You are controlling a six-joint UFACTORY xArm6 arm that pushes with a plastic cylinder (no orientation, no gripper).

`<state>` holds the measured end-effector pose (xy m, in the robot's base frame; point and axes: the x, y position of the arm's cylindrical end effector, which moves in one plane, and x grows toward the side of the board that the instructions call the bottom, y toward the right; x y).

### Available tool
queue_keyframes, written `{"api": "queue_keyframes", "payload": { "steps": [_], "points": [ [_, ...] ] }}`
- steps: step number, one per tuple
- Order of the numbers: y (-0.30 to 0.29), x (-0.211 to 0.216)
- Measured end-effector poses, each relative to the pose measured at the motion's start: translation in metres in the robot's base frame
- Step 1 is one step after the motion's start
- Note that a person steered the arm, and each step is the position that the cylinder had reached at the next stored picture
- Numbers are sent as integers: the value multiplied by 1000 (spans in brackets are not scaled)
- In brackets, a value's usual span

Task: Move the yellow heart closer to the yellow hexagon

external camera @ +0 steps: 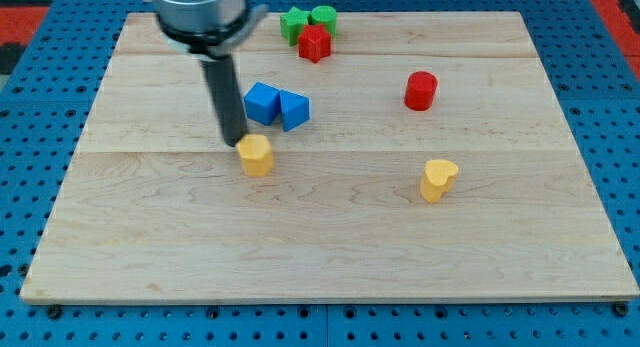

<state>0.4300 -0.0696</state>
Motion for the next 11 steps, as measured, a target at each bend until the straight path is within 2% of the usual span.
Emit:
{"api": "queue_keyframes", "payload": {
  "steps": [1, 2, 3, 5, 6, 7, 8, 10, 11],
  "points": [
    [95, 2],
    [90, 6],
    [127, -4],
    [243, -9],
    [260, 17],
    [269, 59],
    [242, 74],
    [145, 74],
    [126, 73]
  ]
}}
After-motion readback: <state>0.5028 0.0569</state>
